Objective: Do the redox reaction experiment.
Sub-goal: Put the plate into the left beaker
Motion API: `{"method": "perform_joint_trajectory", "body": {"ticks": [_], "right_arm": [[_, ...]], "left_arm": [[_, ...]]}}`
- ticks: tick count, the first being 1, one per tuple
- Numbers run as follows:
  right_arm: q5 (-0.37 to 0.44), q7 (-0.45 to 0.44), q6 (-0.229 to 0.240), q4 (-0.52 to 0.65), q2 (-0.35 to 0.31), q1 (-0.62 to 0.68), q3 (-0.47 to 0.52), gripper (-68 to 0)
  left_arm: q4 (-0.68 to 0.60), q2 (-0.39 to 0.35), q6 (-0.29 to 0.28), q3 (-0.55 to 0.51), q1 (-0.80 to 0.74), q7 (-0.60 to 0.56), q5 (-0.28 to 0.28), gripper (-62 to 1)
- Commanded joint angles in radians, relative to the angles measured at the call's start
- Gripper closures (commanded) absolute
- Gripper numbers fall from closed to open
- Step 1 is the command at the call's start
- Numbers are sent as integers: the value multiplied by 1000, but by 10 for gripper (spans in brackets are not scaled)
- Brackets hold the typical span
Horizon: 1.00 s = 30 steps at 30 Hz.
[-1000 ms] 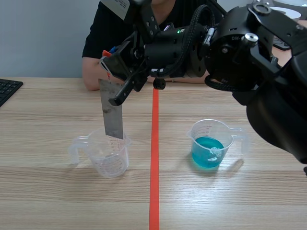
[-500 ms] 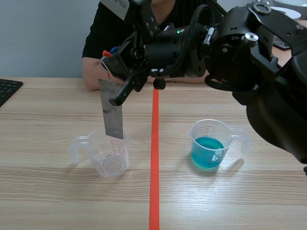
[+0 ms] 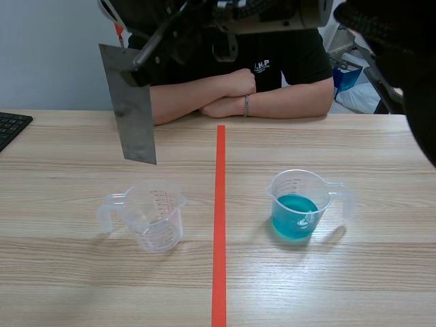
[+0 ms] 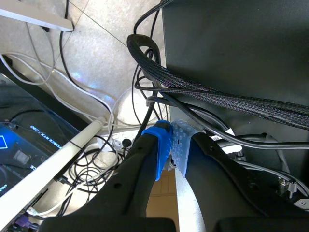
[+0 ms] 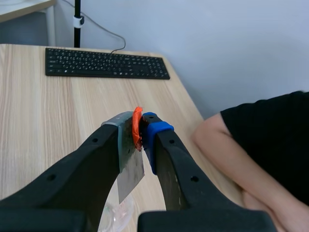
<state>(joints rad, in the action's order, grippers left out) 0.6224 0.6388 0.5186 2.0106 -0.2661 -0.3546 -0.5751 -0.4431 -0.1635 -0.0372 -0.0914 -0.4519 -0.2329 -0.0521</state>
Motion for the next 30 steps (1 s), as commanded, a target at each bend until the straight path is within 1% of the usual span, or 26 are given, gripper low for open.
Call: {"method": "perform_joint_trajectory", "body": {"ticks": [1,5,10,15,17,23,30], "right_arm": [[16,-2,-7,13,-6,-25,13,-7],[19,4,-11,35,-6,-25,18,-6],[41,14,-11,35,-6,-24,18,-6],[46,14,-16,35,-6,-24,18,-7],[62,20,-26,35,-6,-24,18,-6],[126,50,-26,35,-6,-24,18,-6],[126,59,-26,35,-6,-24,18,-6]], "left_arm": [[-11,-1,-2,1,-10,-6,3,-27],[-11,-1,-2,1,-10,-6,3,-27],[-11,-1,-2,1,-10,-6,3,-27],[-11,-1,-2,1,-10,-6,3,-27],[-11,-1,-2,1,-10,-6,3,-27],[-11,0,-2,1,-10,-6,3,-27],[-11,0,-2,1,-10,-6,3,-27]]}}
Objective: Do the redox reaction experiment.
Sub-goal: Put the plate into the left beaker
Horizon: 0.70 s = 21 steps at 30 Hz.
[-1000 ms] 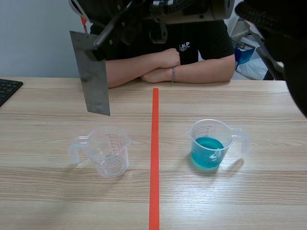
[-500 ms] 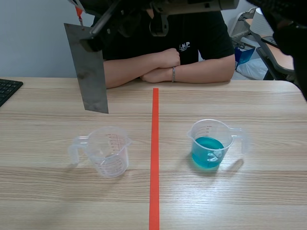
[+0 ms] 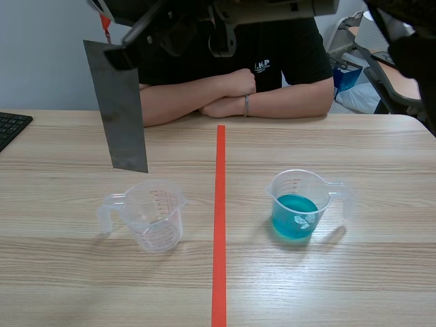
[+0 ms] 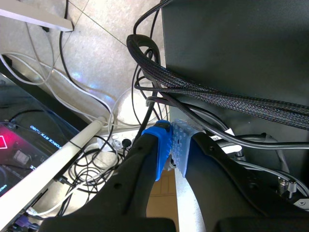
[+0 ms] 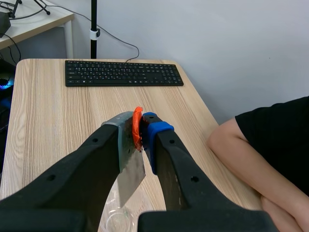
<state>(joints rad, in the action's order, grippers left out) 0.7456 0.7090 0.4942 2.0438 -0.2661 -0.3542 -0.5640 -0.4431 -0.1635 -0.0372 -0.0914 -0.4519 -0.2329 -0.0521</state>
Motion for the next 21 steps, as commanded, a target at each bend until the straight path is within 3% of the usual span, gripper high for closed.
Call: {"method": "perform_joint_trajectory", "body": {"ticks": [1,14,21], "right_arm": [[3,-11,-1,2,-6,-25,7,-6],[-6,-35,-1,-78,-6,-22,-9,-7],[-51,-80,0,-150,-6,-22,-55,-7]], "left_arm": [[-11,0,-2,1,-10,-6,3,-27],[-11,0,-2,1,-10,-6,3,-27],[-11,-1,-2,1,-10,-6,3,-27]]}}
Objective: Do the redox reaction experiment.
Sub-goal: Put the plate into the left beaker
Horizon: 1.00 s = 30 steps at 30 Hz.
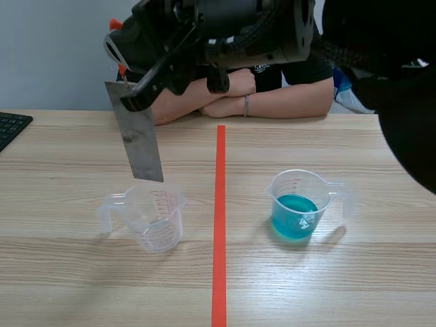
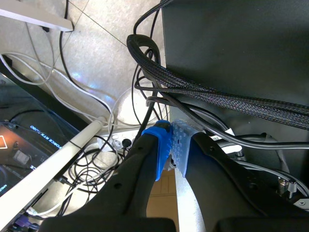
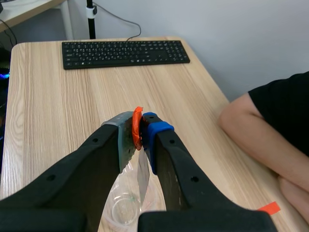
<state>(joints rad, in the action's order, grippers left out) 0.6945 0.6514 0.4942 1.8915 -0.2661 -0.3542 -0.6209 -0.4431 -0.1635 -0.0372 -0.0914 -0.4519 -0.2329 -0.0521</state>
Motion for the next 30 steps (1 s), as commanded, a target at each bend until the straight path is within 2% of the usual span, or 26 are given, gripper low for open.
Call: {"method": "perform_joint_trajectory", "body": {"ticks": [1,18,30], "right_arm": [[-7,-29,0,-8,-6,-22,-3,-7],[-96,-132,2,-171,-6,-22,-68,-6],[-225,-255,4,-278,-6,-22,-117,-6]], "left_arm": [[-11,-1,-2,1,-10,-6,3,-27],[-11,-1,-2,1,-10,-6,3,-27],[-11,-1,-2,1,-10,-6,3,-27]]}}
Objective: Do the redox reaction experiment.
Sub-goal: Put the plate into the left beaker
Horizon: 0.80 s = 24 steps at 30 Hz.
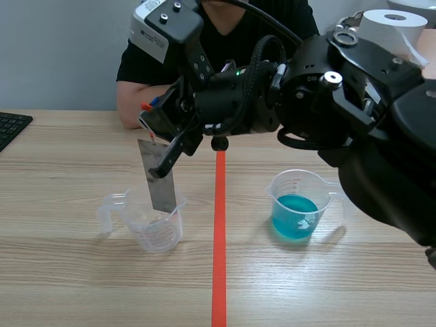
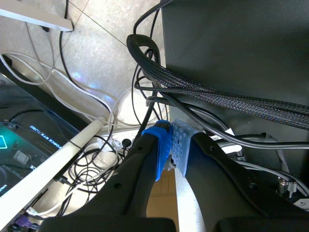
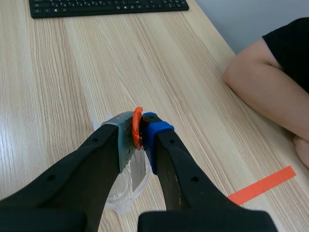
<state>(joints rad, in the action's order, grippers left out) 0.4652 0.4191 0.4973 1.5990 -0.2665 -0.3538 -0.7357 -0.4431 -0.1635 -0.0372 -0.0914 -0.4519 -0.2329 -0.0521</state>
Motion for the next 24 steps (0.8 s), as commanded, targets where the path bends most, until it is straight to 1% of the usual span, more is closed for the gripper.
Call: {"method": "perform_joint_trajectory", "body": {"ticks": [1,3,8,11,19,24], "right_arm": [[-4,-24,1,14,-5,-23,-6,-6],[-20,-29,1,14,-5,-23,-13,-7],[-24,-34,3,14,-5,-23,-26,-6],[-44,-34,19,14,-5,-23,-40,-6],[-119,-34,19,14,-5,-23,-85,-7],[-148,-34,19,14,-5,-23,-97,-7]], "left_arm": [[-11,-1,-2,1,-10,-6,3,-27],[-11,-1,-2,1,-10,-6,3,-27],[-11,-1,-2,1,-10,-6,3,-27],[-11,-1,-2,1,-10,-6,3,-27],[-11,0,-2,1,-10,-6,3,-27],[-11,0,-2,1,-10,-6,3,-27]]}}
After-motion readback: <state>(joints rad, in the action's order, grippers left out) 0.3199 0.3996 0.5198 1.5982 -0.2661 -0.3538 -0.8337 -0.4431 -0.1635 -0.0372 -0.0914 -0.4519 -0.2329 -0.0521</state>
